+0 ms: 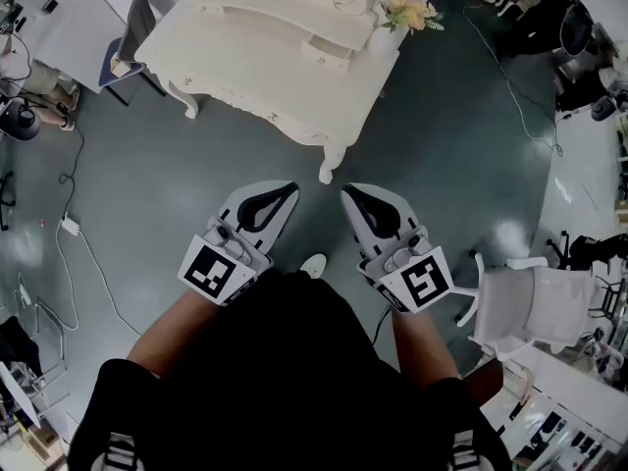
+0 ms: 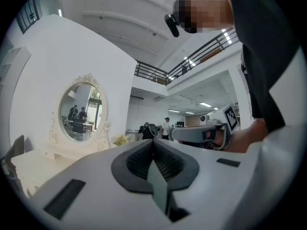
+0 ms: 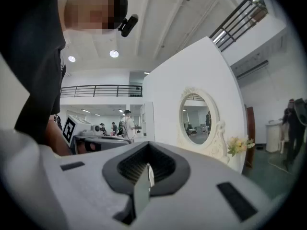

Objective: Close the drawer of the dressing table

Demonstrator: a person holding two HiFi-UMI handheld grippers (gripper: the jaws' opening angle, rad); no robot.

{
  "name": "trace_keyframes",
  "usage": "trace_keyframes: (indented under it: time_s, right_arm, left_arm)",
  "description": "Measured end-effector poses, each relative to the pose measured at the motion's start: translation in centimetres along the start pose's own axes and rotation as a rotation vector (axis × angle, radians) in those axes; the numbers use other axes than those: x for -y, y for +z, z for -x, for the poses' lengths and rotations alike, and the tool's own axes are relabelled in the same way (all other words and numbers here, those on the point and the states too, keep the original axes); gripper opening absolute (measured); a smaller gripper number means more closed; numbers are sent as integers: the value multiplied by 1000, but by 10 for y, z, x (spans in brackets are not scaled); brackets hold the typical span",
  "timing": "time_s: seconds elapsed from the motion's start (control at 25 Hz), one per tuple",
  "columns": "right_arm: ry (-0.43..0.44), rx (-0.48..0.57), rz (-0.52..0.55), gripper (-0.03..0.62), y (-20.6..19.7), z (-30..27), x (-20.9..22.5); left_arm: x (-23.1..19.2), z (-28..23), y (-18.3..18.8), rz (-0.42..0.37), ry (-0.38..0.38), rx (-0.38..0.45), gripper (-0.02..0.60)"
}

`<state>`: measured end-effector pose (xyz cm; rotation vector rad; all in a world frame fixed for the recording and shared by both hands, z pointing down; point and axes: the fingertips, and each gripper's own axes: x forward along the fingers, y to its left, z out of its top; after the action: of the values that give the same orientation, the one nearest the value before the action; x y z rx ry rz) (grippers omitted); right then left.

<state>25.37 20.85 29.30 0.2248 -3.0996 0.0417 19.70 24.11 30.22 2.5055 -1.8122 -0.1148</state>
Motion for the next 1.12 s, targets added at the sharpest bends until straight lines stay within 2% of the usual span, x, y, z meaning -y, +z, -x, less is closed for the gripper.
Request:
trace_keyframes:
  time_s: [0.24, 0.52, 0.72, 1.12]
  right_arm:
    - [-30, -10, -35, 2, 0, 7, -19]
    - [-59, -4, -59, 2, 0, 21, -35]
    - [-65, 3, -67, 2, 0, 22, -33]
    - [-19, 15, -40, 2, -1, 18, -26]
  left_arm:
    - [13, 17, -3, -29, -31, -46, -5]
    - [25, 32, 3, -34, -57, -39, -5]
    - [23, 32, 11, -23, -46, -1, -5]
    - [25, 21, 4, -5, 18, -26, -5]
